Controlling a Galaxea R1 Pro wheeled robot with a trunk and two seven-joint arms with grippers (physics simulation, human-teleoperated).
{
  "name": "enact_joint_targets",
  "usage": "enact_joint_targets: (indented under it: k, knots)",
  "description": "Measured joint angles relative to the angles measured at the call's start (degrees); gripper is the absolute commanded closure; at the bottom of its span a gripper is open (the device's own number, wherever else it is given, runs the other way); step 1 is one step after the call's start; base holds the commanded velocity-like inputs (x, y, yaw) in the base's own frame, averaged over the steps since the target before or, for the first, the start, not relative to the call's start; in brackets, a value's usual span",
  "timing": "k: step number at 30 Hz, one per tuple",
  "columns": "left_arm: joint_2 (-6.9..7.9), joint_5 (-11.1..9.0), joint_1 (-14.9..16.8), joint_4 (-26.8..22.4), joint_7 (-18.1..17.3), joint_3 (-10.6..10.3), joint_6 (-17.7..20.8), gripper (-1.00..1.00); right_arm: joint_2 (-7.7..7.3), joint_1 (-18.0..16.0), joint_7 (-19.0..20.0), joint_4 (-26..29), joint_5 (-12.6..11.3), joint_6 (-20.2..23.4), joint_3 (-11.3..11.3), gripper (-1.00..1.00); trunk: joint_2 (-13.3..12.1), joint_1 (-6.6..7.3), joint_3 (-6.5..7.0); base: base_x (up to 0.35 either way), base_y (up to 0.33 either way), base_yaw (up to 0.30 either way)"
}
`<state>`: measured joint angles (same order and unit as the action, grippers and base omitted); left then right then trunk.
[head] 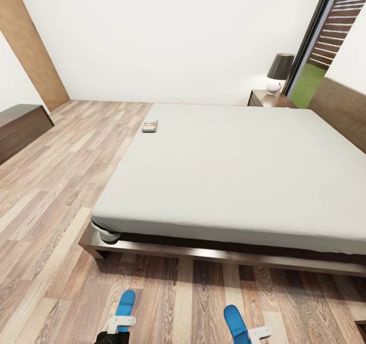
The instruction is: In the bedroom, move the book from the bed onto either nightstand, and place the two sandals side by side next to the bed.
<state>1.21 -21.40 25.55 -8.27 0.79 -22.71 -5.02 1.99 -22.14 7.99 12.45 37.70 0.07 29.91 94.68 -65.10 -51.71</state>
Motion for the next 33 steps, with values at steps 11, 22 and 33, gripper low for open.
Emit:
enact_joint_targets:
  k: [11,22,33]
  knots:
    - [-0.01,0.01,0.0,-0.07,0.0,0.0,-0.07,1.0,-0.04,0.0,0.0,0.08,0.0,0.06,0.0,1.0,4.41,-2.42,-3.01,0.0,0.0,0.0]
    - [0.0,0.0,0.0,-0.04,0.0,0.0,-0.75,1.0,-0.01,0.0,0.0,0.08,0.0,0.01,0.0,1.0,8.83,-4.83,-6.02,0.0,0.0,0.0]
    - [-0.01,0.0,0.0,-0.08,0.0,0.0,-0.79,1.0,-0.01,0.0,0.0,0.08,0.0,0.01,0.0,1.0,13.24,-7.25,-9.03,0.0,0.0,0.0]
